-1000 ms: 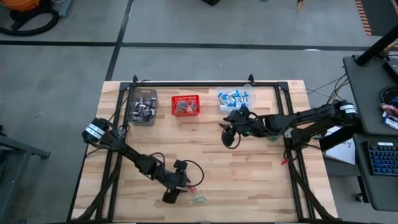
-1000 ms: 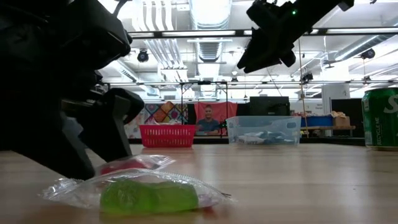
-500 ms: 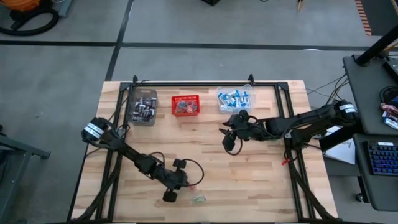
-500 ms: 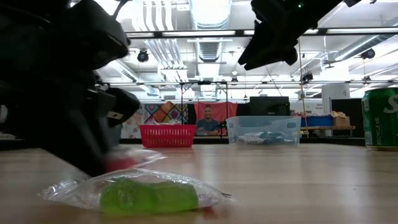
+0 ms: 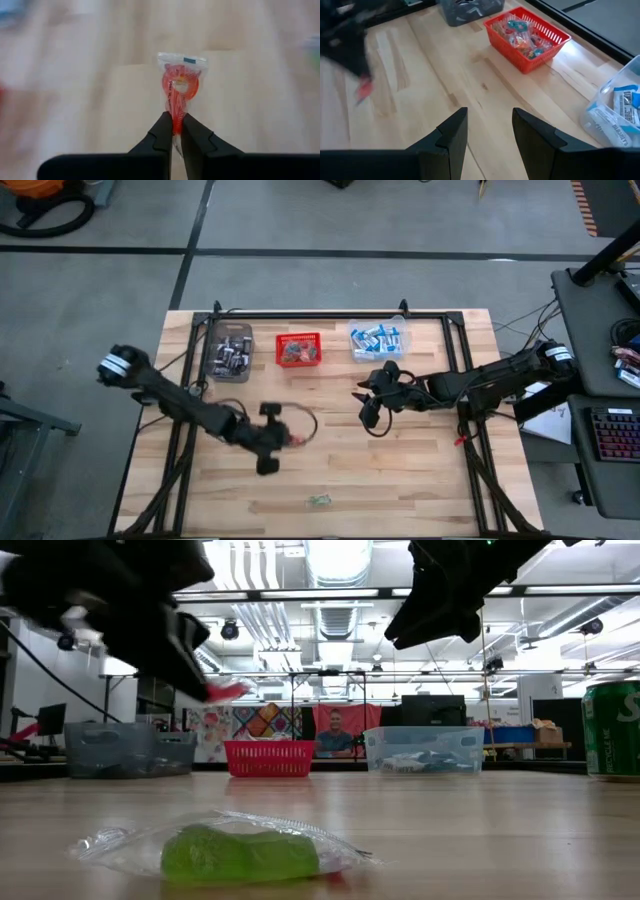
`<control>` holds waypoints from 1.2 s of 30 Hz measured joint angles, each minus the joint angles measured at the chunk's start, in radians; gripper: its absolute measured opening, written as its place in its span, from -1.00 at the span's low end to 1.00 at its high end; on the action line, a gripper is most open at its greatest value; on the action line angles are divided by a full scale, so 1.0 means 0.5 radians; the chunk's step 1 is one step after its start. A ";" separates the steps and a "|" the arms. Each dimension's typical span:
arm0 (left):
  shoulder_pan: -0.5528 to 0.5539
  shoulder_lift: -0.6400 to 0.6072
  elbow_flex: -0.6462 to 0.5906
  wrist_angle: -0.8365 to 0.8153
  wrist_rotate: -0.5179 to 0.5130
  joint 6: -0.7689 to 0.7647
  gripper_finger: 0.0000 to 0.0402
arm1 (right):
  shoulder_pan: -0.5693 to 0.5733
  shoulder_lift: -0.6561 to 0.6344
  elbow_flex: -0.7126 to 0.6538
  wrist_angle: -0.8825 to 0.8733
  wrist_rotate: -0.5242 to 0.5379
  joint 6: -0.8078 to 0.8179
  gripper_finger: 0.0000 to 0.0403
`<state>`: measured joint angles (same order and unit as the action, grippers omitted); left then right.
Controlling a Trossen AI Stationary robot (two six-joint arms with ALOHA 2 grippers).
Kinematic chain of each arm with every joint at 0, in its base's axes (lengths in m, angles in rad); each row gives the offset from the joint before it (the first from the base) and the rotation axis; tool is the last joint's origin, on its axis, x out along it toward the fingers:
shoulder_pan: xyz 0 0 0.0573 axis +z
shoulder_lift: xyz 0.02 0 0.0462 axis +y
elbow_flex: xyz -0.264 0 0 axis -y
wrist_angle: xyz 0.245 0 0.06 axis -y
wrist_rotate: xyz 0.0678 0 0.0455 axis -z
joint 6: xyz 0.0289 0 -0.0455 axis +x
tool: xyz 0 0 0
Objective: Sort candy
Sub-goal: Put the orange gummy into the red bin, then put the green gummy into the red bin
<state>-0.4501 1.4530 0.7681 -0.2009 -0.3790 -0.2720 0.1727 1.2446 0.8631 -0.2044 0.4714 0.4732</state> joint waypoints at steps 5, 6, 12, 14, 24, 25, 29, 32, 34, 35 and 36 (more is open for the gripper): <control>0.295 -0.206 0.000 -0.189 -0.240 0.097 -0.99 | 0.000 0.001 0.000 -0.001 0.001 -0.025 -0.26; 0.371 -0.224 0.000 -0.197 -0.345 0.108 -0.99 | 0.000 0.002 0.000 0.001 0.001 -0.025 -0.26; 0.842 -0.214 0.000 -0.049 -0.812 0.135 -0.97 | -0.001 0.041 -0.003 0.000 0.107 -0.027 -0.26; 0.991 -0.176 0.000 0.048 -0.628 0.168 -0.96 | -0.001 0.059 -0.003 0.000 0.109 -0.027 -0.26; 1.351 0.096 0.011 0.200 -0.306 0.221 -0.83 | 0.000 0.085 -0.005 -0.002 0.109 -0.026 -0.26; 1.352 0.108 0.011 0.202 -0.306 0.225 -0.79 | 0.000 0.085 -0.006 -0.003 0.109 -0.026 -0.26; 1.347 0.116 0.011 0.199 -0.305 0.264 -0.59 | -0.001 0.085 -0.008 -0.003 0.108 -0.027 -0.26; 1.343 0.101 0.011 0.169 -0.304 0.266 -0.44 | -0.001 0.085 -0.008 -0.002 0.108 -0.032 -0.26; 1.333 0.078 0.011 0.141 -0.300 0.258 -0.34 | 0.000 0.085 -0.008 -0.001 0.108 -0.029 -0.26; 1.324 0.064 0.011 0.130 -0.279 0.248 -0.30 | -0.001 0.085 -0.008 -0.002 0.107 -0.025 -0.26; 1.312 0.047 0.011 0.126 -0.222 0.246 -0.26 | 0.000 0.085 -0.008 -0.001 0.107 -0.023 -0.26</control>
<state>0.2059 1.4766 0.7738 -0.1377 -0.4899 -0.1492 0.1726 1.2869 0.8593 -0.2049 0.5247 0.4619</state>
